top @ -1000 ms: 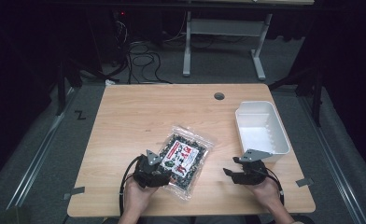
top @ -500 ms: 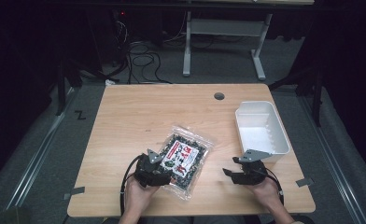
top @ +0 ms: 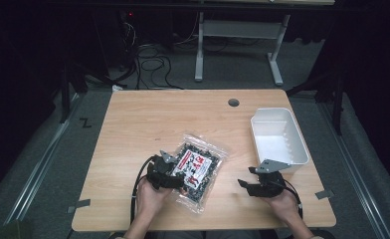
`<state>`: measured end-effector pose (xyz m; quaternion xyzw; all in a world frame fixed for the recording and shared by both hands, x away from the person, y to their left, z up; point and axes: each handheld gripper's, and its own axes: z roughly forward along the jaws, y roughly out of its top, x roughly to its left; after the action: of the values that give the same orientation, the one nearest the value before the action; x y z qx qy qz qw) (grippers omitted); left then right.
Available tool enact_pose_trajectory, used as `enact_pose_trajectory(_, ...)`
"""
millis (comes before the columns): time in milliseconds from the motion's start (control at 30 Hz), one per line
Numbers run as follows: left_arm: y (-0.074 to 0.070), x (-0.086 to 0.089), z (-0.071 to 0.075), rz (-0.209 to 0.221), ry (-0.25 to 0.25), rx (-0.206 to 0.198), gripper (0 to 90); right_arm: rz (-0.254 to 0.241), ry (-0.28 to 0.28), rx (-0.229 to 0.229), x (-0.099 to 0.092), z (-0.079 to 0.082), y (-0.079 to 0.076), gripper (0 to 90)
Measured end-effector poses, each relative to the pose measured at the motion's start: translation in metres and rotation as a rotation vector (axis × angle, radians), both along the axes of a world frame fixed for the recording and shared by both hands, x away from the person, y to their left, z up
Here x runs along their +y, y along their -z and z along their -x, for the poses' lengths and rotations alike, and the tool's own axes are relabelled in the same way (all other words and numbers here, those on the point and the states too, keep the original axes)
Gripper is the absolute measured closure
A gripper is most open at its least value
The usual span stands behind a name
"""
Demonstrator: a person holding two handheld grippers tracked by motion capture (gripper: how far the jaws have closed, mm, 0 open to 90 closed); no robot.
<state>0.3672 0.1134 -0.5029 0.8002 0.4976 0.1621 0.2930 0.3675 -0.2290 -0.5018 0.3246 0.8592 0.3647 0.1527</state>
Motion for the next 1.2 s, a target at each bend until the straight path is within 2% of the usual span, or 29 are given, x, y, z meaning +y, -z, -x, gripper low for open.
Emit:
enact_pose_trajectory(133, 0.004, -0.003, -0.005, -0.012, 0.001, 0.012, 22.7, 0.001, 0.003, 0.006, -0.001, -0.001, 0.0, 35.9)
enact_pose_trajectory(333, 0.006, -0.004, -0.008, -0.013, 0.005, 0.011, 22.5, -0.049, -0.006, 0.021, -0.004, -0.002, 0.0, 38.5)
enact_pose_trajectory(433, 0.009, -0.006, -0.009, -0.02, 0.013, 0.016, 22.5, -0.056, -0.01, 0.032, -0.004, -0.003, 0.001, 38.5)
enact_pose_trajectory(533, 0.012, -0.008, -0.01, -0.047, 0.017, 0.018, 22.8, -0.064, -0.01, 0.038, -0.004, -0.004, 0.001, 38.7)
enact_pose_trajectory(633, 0.012, -0.008, -0.009, -0.047, 0.023, 0.014, 23.9, -0.071, -0.013, 0.041, -0.004, -0.003, 0.001, 38.6)
enact_pose_trajectory(733, 0.013, -0.008, -0.008, -0.048, 0.037, 0.009, 25.6, -0.093, -0.003, 0.031, -0.005, -0.003, -0.001, 37.8)
enact_pose_trajectory(767, 0.013, -0.008, -0.008, -0.048, 0.043, 0.008, 27.1, -0.127, 0.002, 0.037, -0.007, -0.004, -0.002, 36.4)
enact_pose_trajectory(867, 0.013, -0.007, -0.008, -0.043, 0.064, 0.006, 29.5, -0.148, 0.012, 0.053, -0.009, -0.005, -0.004, 35.6)
enact_pose_trajectory(967, 0.013, -0.007, -0.007, -0.039, 0.081, 0.018, 29.4, -0.149, 0.014, 0.069, -0.008, -0.005, -0.005, 35.0)
enact_pose_trajectory(1200, 0.012, -0.008, -0.004, -0.043, 0.118, 0.021, 29.4, -0.084, 0.008, 0.086, 0.0, -0.003, -0.006, 31.4)
